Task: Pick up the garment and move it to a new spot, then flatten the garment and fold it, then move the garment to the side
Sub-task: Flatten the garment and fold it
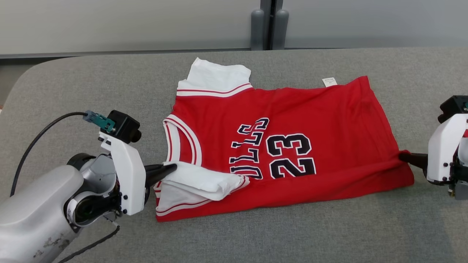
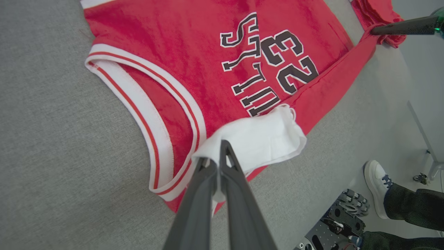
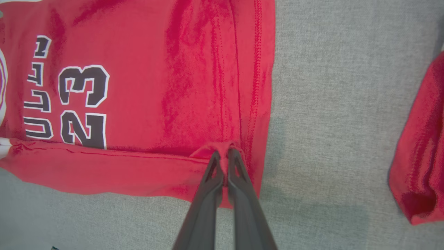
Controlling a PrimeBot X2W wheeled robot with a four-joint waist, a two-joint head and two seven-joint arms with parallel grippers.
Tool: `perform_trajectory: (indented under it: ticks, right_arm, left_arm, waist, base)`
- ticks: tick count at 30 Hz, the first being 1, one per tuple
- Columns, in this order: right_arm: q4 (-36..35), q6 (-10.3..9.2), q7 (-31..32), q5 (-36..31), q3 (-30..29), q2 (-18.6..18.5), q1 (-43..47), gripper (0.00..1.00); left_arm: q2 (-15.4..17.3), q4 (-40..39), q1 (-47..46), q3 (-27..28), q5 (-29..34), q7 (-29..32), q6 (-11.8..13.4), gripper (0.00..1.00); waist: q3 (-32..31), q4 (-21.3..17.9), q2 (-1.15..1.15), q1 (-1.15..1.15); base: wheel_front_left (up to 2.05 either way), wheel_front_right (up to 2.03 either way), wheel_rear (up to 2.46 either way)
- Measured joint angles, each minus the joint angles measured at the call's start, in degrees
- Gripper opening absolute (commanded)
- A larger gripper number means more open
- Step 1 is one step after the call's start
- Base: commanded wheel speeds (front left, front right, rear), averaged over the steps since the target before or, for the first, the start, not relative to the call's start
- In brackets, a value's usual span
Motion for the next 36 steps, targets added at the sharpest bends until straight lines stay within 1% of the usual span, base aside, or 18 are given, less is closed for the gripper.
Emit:
perform_trajectory:
  ticks: [3,6,10,20,27,30,31,32,33,34,35,36]
  right_arm:
    - [0.2,0.00,-0.9,-2.2,-0.5,0.7,-1.2,0.00]
    - [0.1,0.00,-1.3,-3.0,-0.9,1.6,-1.4,0.00]
    - [-0.3,0.00,-2.0,-3.8,-1.4,1.7,-1.4,0.00]
    - [-2.1,0.00,-6.7,-4.8,-0.8,2.0,-1.8,0.00]
    - [-2.0,0.00,-8.4,-4.8,0.0,2.0,-2.1,0.00]
    - [-1.3,0.00,-9.4,-4.9,0.5,2.0,-2.2,0.00]
    - [-1.0,0.00,-10.2,-5.2,0.5,2.0,-2.2,0.01]
    - [-0.6,0.00,-10.5,-5.3,0.8,2.0,-2.2,0.00]
    - [-0.4,0.00,-10.8,-5.3,1.2,2.1,-2.2,0.00]
    - [0.0,0.00,-11.3,-5.3,1.3,2.3,-2.2,0.00]
    - [0.6,0.00,-12.3,-5.6,1.3,2.5,-2.3,1.00]
    - [1.4,0.00,-12.7,-5.7,1.1,2.7,-2.4,1.00]
  left_arm:
    - [-0.8,2.7,-1.5,0.1,0.4,0.1,-0.5,0.00]
    - [-1.7,4.9,-2.5,0.4,0.7,-0.6,-1.0,0.00]
    - [-2.6,7.2,-3.7,0.6,1.0,-1.4,-1.5,0.00]
    - [-5.2,11.0,-5.0,-0.1,1.2,-2.8,-1.7,0.00]
    - [-6.0,12.7,-6.3,-1.2,1.2,-3.9,-1.7,0.00]
    - [-6.3,13.3,-7.1,-1.5,1.8,-5.6,-1.7,0.00]
    - [-6.6,13.9,-7.3,-1.6,2.2,-6.4,-1.7,0.25]
    - [-6.9,14.4,-7.5,-2.0,2.4,-6.7,-1.7,0.04]
    - [-7.1,14.6,-7.5,-2.5,2.7,-6.9,-1.7,0.00]
    - [-7.4,14.9,-7.4,-2.8,2.7,-7.0,-1.7,0.05]
    - [-7.7,15.4,-7.4,-3.0,2.7,-7.4,-1.7,0.36]
    - [-7.8,16.1,-7.5,-3.1,2.7,-7.9,-1.8,1.00]
  waist:
    - [1.4,-0.3,0.00,0.00]
    - [2.3,-0.8,0.00,0.00]
    - [3.3,-1.0,0.00,0.00]
    - [5.0,-1.1,0.00,0.00]
    - [5.8,-1.1,0.00,0.00]
    - [5.8,-1.2,0.00,0.00]
    - [5.9,-1.2,0.00,0.00]
    - [5.9,-1.2,0.00,0.00]
    - [5.8,-1.2,0.00,0.00]
    - [5.8,-1.2,0.00,0.00]
    - [5.8,-1.2,0.00,0.00]
    - [5.7,-1.2,0.00,0.00]
  base:
    - [0.00,0.00,0.00]
    - [0.00,0.00,0.00]
    - [0.00,0.00,0.00]
    - [0.00,0.00,0.00]
    - [0.00,0.00,0.00]
    - [0.00,0.00,0.00]
    - [0.00,0.00,0.00]
    - [0.00,0.00,0.00]
    - [0.00,0.00,0.00]
    - [0.00,0.00,0.00]
    - [0.00,0.00,0.00]
    - [0.00,0.00,0.00]
